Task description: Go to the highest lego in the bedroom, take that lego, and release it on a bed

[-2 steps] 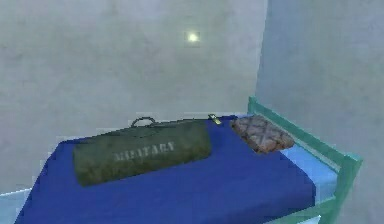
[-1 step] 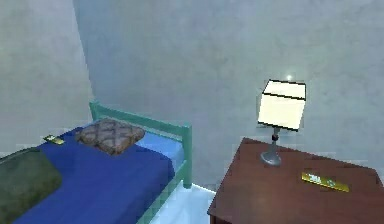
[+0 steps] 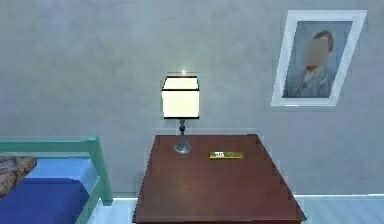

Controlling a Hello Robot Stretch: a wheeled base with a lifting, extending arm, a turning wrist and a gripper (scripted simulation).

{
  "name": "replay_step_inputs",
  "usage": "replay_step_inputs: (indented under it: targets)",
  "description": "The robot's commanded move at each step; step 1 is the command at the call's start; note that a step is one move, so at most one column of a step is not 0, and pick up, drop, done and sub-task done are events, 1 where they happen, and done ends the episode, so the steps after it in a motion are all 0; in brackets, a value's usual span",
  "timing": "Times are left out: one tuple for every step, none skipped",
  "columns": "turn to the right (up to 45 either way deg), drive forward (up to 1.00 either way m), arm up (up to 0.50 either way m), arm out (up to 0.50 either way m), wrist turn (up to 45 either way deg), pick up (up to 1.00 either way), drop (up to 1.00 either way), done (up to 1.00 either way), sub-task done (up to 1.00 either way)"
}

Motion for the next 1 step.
replay_step_inputs:
  targets:
    - [-45.0,0.00,0.00,0.00,0.0,0.00,0.00,0.00,0.00]
